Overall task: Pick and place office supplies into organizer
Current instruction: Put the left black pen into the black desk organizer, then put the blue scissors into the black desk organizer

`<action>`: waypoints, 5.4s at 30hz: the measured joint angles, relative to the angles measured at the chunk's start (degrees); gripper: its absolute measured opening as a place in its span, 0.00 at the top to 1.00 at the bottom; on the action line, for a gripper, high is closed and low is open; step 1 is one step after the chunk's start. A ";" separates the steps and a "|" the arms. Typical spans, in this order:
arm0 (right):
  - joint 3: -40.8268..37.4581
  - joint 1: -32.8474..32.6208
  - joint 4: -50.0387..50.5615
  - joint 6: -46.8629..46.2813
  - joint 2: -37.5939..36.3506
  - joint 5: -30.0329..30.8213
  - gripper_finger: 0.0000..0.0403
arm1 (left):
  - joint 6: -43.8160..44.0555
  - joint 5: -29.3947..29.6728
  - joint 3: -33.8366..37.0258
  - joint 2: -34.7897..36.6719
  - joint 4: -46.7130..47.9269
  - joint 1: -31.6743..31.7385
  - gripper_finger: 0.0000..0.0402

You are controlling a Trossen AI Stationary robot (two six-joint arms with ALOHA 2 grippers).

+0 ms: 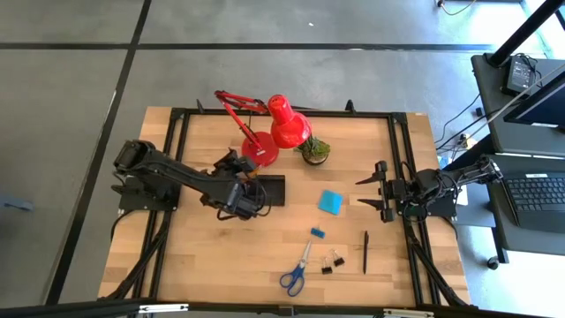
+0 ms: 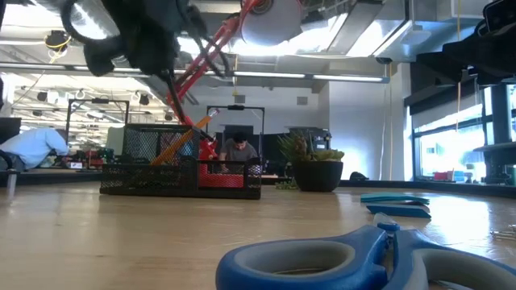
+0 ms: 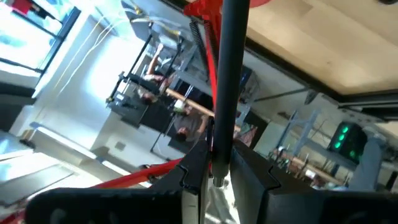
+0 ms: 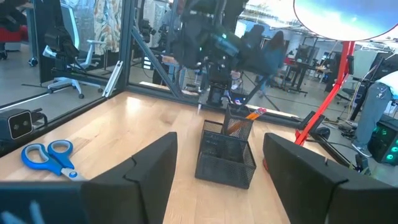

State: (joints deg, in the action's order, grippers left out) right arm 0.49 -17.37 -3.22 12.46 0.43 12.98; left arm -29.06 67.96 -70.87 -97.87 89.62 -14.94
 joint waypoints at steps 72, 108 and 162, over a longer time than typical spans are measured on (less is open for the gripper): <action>0.00 0.00 -0.01 0.01 0.00 -0.01 0.40 | 39.09 -25.04 -30.12 -8.15 -14.26 -0.40 0.79; 0.00 0.00 -0.01 -6.38 0.05 -0.01 0.40 | 46.00 -66.22 -18.54 -12.87 -71.97 -4.37 0.79; -0.02 0.00 0.04 -5.79 0.20 -0.03 0.40 | 65.84 -68.65 -19.43 -26.05 -67.42 -14.29 0.99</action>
State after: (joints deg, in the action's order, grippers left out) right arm 0.47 -17.37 -3.18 6.68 0.62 12.95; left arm 36.77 -0.69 -90.30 -123.92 22.20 -29.24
